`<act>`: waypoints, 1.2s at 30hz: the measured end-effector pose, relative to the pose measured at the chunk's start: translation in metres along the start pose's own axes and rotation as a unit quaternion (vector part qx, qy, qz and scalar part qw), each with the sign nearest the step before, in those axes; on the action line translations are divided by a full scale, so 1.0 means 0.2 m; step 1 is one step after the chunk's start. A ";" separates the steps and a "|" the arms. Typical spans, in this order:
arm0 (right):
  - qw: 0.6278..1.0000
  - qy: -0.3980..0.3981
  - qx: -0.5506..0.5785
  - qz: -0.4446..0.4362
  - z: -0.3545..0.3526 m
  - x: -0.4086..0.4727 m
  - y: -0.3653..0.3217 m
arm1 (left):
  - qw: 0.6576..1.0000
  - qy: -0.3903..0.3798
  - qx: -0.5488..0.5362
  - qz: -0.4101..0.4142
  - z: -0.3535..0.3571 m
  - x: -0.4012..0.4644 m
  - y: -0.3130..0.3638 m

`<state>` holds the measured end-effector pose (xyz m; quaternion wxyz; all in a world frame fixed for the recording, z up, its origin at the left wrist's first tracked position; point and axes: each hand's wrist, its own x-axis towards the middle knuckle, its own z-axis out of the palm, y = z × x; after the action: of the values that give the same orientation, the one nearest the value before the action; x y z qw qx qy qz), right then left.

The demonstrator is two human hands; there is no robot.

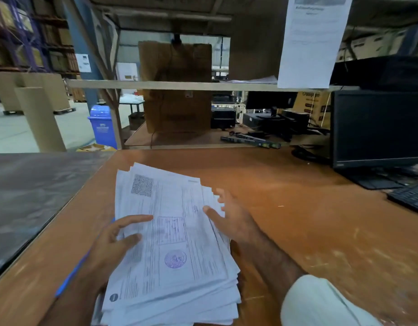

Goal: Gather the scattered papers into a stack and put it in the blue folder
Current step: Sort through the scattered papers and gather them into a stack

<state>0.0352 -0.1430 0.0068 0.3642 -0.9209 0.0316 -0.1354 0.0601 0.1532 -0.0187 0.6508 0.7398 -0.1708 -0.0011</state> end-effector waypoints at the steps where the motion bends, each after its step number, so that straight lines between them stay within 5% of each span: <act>1: 0.998 0.013 -0.060 0.023 -0.01 -0.02 0.04 | 1.000 0.001 0.004 0.001 -0.01 0.00 -0.01; 10: 0.962 -0.117 -0.240 0.060 -0.03 -0.18 0.10 | 0.992 0.115 -0.035 -0.028 -0.04 -0.08 0.06; 20: 0.891 -0.019 -0.417 0.180 -0.48 -0.18 0.48 | 0.990 0.136 -0.013 -0.019 -0.04 -0.05 0.06; 23: 0.912 0.004 -0.379 0.158 -0.47 -0.20 0.46 | 0.993 0.108 0.010 -0.046 -0.05 -0.01 -0.01; 26: 0.938 -0.066 -0.309 0.141 -0.35 -0.22 0.37 | 0.994 0.098 0.033 -0.044 -0.05 -0.01 -0.03; 36: 0.924 -0.282 -0.247 0.075 -0.62 -0.19 0.46 | 0.979 0.197 0.056 -0.019 -0.11 -0.03 -0.07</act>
<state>-0.0312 -0.2869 0.0220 0.1278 -0.9768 0.0289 0.1697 0.0637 0.1773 -0.0294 0.6288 0.7641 -0.0245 0.1421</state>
